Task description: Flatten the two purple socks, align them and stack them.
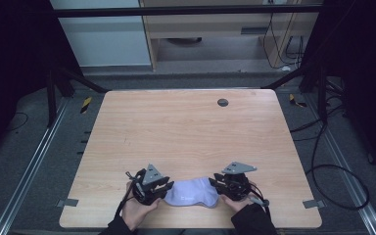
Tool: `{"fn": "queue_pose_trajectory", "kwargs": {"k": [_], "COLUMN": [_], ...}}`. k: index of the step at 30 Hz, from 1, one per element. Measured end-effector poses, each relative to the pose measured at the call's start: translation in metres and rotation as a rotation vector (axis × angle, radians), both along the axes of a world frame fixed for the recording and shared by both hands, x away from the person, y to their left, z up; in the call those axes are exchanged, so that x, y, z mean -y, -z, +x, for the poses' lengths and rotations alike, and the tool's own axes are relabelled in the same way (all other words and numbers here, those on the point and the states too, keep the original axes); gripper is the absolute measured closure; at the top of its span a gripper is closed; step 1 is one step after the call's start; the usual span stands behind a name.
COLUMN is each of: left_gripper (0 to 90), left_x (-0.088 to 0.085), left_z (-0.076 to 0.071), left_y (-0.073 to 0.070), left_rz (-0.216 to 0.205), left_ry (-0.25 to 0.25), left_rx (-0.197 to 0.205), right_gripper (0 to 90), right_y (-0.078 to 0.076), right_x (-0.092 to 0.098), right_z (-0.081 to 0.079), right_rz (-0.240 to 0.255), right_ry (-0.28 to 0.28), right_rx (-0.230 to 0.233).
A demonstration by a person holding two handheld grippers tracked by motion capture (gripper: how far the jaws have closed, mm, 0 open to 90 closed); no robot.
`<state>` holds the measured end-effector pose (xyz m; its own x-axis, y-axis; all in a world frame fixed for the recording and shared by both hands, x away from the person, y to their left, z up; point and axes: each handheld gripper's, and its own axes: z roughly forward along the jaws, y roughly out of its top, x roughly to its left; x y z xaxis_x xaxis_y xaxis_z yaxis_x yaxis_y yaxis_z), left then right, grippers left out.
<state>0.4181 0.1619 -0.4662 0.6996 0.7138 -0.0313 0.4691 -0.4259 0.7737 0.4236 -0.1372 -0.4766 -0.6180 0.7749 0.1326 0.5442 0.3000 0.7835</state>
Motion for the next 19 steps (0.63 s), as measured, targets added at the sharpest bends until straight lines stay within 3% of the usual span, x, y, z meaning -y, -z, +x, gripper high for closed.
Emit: {"fn": "queue_pose_trajectory", "kwargs": {"k": [9,14,19], "left_gripper": [51.7,41.0,34.2], "left_x": [-0.045,-0.069,-0.088], "left_z": [0.019,0.027,0.035], "left_y": [-0.003,0.000,0.006], "left_rz": [-0.033,-0.056,-0.042], "left_ry": [-0.138,-0.187,-0.223], "left_rx": [0.041,0.062,0.047], "right_gripper": [43.3,32.3,25.1], "right_y": [0.000,0.004,0.010], "right_x": [0.044,0.064,0.079], "right_z": [0.011,0.019,0.024], "right_rz": [0.007,-0.002,-0.029], "right_ry": [0.150,0.216,0.254], "right_rx": [0.066,0.053,0.045]}}
